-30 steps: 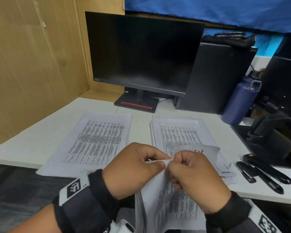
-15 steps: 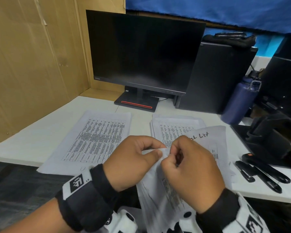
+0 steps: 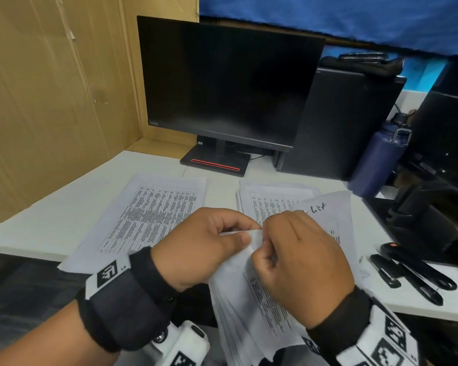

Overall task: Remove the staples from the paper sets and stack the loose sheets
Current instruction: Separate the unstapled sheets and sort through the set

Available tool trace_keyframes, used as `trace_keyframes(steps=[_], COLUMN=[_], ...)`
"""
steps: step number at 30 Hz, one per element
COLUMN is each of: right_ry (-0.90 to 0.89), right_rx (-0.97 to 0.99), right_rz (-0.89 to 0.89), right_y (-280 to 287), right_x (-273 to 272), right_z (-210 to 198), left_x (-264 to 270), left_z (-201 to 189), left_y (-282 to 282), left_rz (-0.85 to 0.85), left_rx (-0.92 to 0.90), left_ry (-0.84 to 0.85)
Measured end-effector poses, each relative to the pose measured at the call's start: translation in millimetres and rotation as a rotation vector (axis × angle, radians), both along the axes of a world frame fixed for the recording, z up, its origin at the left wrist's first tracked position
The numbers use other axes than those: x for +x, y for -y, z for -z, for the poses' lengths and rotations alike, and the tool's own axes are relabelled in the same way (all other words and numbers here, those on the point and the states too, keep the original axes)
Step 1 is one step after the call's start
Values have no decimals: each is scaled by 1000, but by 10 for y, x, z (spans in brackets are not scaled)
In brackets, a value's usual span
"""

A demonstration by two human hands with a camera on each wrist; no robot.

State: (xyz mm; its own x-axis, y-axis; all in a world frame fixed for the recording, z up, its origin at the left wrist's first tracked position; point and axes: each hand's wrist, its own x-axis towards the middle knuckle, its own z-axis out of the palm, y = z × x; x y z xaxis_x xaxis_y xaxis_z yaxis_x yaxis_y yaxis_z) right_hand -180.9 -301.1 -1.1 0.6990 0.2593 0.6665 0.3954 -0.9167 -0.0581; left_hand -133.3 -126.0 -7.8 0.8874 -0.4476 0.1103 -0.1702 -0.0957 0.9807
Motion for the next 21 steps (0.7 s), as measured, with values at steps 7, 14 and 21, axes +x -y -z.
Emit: trace_keyframes(steps=[7,14,21], right_ry=[-163,-152,-200], right_rx=[305,203,145], right_rz=[-29,19,44], right_y=[-17,-46,-50], right_x=[79,69,114], right_z=[38,6,9], left_x=[14,20,6], left_z=[-9,-8,-4], left_y=[-3,-7,18], left_rz=[-86,-129,-100], left_rx=[55,109,82], left_ry=[44,73,41])
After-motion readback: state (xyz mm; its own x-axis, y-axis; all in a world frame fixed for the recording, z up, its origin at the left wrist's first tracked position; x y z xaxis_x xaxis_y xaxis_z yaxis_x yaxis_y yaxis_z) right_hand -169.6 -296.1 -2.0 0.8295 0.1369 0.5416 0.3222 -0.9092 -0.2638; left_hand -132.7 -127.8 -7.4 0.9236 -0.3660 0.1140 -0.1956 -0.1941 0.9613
